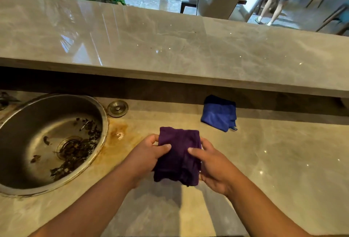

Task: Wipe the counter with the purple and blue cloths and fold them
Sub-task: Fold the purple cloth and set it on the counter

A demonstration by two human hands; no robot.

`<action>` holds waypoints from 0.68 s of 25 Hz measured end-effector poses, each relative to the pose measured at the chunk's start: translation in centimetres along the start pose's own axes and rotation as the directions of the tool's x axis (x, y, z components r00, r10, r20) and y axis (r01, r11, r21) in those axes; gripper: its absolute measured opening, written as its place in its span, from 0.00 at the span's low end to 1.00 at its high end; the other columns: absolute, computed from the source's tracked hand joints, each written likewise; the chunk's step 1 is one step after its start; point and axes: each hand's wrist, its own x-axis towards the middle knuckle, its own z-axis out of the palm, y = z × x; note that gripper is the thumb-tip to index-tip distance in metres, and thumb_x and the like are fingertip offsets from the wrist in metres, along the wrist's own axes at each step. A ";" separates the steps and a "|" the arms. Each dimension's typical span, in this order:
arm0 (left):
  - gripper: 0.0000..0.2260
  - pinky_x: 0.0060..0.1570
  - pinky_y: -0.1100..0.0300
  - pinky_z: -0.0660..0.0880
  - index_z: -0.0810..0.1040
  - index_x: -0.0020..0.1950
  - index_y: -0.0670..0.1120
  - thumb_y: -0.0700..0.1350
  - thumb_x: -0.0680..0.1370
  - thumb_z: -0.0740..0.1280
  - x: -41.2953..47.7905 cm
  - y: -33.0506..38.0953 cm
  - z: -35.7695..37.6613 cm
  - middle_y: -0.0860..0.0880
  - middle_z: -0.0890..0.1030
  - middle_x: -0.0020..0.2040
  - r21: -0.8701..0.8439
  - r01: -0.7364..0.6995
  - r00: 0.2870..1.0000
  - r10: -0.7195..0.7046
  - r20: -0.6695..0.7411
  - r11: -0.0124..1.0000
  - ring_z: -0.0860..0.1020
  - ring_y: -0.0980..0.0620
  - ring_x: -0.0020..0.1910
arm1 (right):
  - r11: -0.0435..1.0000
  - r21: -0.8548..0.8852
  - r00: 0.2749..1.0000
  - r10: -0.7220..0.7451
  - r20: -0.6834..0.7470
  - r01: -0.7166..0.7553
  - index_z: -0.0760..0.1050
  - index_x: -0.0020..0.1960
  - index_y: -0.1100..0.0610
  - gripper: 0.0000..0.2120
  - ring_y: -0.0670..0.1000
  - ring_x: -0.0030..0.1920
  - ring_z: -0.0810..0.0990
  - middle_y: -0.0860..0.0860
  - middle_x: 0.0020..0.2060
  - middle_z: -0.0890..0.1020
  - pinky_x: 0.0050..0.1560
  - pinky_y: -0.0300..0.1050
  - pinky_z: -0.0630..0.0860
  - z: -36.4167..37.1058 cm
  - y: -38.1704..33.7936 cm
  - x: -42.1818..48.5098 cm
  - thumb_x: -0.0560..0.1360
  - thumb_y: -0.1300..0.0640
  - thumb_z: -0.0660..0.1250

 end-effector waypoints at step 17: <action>0.20 0.56 0.51 0.80 0.78 0.68 0.51 0.48 0.76 0.75 24.3 3.5 2.7 0.48 0.83 0.59 0.582 0.056 0.903 0.207 -0.376 0.811 0.83 0.45 0.55 | 0.784 -0.613 0.974 -0.205 -0.100 0.102 0.70 0.76 0.56 0.29 0.61 0.62 0.83 0.54 0.64 0.82 0.64 0.58 0.81 -6.7 -8.5 21.7 0.76 0.63 0.70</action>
